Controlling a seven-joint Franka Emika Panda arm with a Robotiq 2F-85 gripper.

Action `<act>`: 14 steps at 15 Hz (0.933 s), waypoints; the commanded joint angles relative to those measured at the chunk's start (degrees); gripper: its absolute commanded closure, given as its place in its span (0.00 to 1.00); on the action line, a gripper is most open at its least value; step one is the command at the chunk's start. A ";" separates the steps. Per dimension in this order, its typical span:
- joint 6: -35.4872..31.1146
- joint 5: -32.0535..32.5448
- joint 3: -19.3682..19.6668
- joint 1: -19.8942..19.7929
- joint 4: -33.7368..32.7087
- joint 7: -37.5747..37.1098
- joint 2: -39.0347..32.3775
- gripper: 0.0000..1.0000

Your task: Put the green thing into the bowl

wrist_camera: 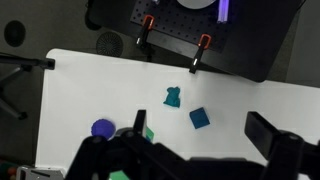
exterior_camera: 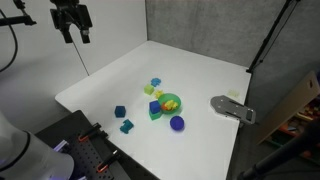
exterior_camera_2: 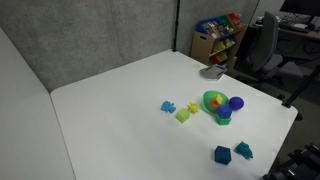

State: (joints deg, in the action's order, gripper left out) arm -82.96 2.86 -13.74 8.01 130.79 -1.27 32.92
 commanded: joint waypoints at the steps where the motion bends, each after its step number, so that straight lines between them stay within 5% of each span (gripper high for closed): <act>1: -2.01 1.14 0.99 0.66 0.75 -1.31 -0.26 0.00; 14: -27.63 0.23 4.15 -1.67 16.45 -6.34 -0.18 0.00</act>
State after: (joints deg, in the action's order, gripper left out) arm -105.36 2.90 -10.00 7.09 143.33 -4.88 32.59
